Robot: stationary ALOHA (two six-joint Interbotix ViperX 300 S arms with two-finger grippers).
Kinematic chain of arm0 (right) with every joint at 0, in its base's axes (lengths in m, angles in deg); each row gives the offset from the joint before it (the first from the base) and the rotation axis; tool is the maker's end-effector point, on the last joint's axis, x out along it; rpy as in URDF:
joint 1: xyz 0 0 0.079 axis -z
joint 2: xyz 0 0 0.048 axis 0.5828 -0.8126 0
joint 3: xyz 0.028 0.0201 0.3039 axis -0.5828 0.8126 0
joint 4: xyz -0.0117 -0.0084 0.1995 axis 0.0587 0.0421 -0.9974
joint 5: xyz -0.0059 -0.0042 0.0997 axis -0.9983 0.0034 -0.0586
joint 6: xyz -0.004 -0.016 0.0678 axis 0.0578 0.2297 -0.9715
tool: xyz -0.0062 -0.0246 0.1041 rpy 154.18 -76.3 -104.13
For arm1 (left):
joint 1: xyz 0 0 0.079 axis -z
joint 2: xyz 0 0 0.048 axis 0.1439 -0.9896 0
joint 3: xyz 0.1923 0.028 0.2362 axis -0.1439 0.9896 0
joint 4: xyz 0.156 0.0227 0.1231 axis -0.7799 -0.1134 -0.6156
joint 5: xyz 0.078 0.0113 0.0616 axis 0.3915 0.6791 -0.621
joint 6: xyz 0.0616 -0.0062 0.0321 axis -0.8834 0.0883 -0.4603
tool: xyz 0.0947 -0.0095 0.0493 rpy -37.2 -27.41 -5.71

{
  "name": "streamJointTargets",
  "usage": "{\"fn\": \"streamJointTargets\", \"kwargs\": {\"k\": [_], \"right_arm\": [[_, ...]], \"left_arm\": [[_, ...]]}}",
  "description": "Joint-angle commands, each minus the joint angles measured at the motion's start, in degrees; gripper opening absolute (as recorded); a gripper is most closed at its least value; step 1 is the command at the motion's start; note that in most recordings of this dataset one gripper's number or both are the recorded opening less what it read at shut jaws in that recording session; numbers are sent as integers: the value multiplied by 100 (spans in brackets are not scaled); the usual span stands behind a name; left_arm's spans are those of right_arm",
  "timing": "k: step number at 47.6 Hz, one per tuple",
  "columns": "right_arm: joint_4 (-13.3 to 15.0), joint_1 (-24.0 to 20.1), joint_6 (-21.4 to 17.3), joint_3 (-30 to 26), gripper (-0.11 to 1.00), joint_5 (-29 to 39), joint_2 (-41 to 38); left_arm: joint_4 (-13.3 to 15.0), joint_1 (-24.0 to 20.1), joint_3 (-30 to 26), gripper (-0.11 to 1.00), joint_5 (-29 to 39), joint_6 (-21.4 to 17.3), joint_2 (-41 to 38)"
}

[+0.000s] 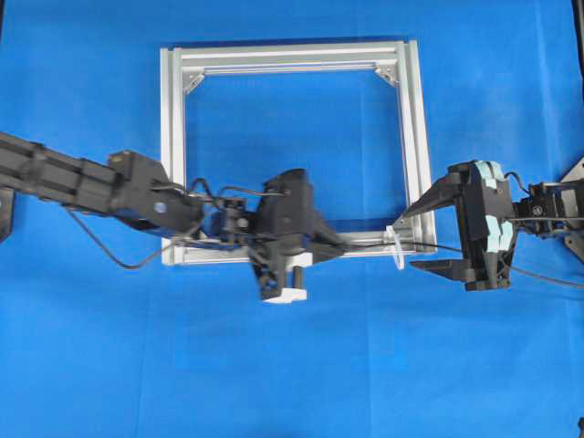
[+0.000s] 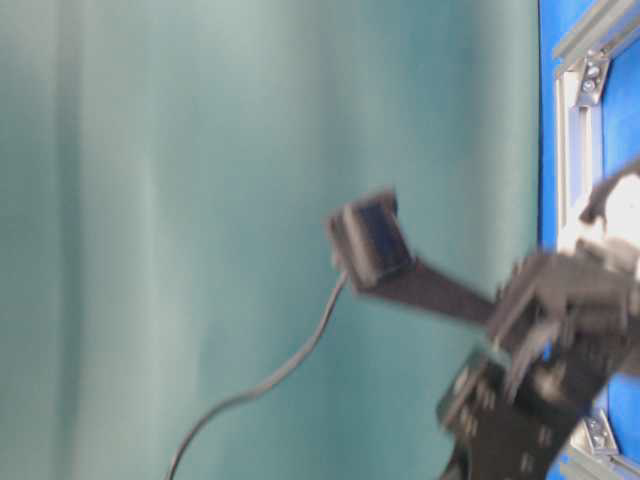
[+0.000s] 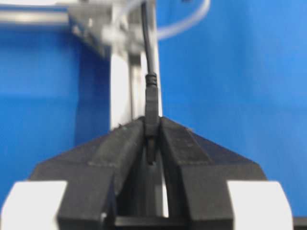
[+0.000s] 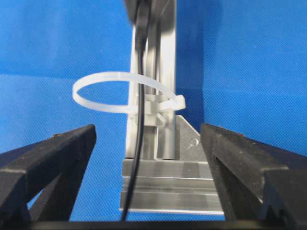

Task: Insert the wire through the string loop located on the right side.
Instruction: 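Open the right gripper and pull the cable left through the loop, then open the left gripper and release the cable onto the frame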

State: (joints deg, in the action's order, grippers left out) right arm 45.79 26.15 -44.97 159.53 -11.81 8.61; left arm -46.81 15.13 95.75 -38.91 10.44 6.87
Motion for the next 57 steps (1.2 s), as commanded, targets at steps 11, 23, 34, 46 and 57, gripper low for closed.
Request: {"fn": "streamJointTargets", "kwargs": {"k": [11,23,34,46,57], "right_arm": [[26,9,18,-35,94,-18,79],[26,9,18,-35,94,-18,79],[26,9,18,-35,94,-9,70],[26,0,18,-35,94,26,79],[26,9,18,-35,94,62,79]], "left_arm": [[-9,290,1257,8,-404,9,1310],[-9,448,2312,8,-422,70,2118],[-9,466,3173,8,-413,79,2795],[-9,642,4043,8,-334,79,3797],[-9,861,4430,8,79,97,4289]]}}
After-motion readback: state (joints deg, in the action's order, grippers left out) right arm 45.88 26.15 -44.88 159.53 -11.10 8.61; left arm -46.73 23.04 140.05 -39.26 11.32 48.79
